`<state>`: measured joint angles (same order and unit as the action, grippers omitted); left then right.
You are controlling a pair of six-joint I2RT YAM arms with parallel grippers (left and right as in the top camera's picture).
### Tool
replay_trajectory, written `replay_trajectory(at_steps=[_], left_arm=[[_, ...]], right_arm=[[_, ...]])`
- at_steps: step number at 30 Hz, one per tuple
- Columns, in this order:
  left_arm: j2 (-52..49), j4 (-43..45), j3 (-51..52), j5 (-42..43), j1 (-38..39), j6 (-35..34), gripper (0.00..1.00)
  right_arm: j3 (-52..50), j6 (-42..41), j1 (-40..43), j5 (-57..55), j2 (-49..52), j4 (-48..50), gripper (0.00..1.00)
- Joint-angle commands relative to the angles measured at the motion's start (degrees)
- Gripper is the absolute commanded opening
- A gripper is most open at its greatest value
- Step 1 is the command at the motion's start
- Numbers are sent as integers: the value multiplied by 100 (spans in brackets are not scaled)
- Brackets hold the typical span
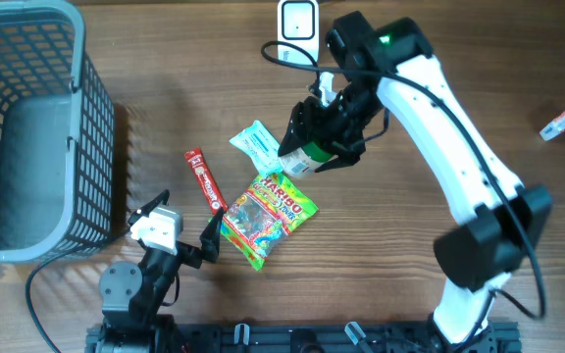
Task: Scan the item barcode
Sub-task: 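Hold the jar's label in front of the scanner window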
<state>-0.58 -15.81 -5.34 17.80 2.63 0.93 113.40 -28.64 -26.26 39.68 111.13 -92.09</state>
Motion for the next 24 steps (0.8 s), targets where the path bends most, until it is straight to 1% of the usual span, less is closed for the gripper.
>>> replay_trajectory(at_steps=[1,5,6,7,8,9,10,12,14,17,21,23,24], left_arm=[[20,17,31,-52,15,-55,100],[20,17,31,-52,15,-55,100],[20,17,31,-52,15,-55,100],[20,17,31,-52,15,-55,100],[20,17,31,-52,15,-55,100],[20,17,31,-52,15,-55,100],[20,17,31,-52,15,-55,100],[20,17,31,-52,15,-55,100],[20,17,31,-52,15,-55,100],[20,17,31,-52,15,-55,100],[20,17,31,-52,15,-55,100],[20,17,31,-52,15,-55,100],[20,17,31,-52,15,-55,100]], right_arm=[[140,-116,-157,157,-503,-7,59],[140,-160,-280,-22,-577,4,59],[140,-181,-293,-164,-575,76,59],[140,-254,-313,-570,-573,286,59],[140,-393,-332,-1097,-573,549,59],[140,-452,-350,-1860,-570,1093,59],[140,-433,-348,-2225,-570,1484,59],[140,-249,-348,-2677,-570,2140,60],[136,131,-348,-3174,-553,2911,62],[122,205,-348,-4199,-380,3794,63],[122,365,-343,-4983,114,4828,63],[122,721,-341,-5198,481,5403,62],[122,828,-341,-5283,710,5707,64]])
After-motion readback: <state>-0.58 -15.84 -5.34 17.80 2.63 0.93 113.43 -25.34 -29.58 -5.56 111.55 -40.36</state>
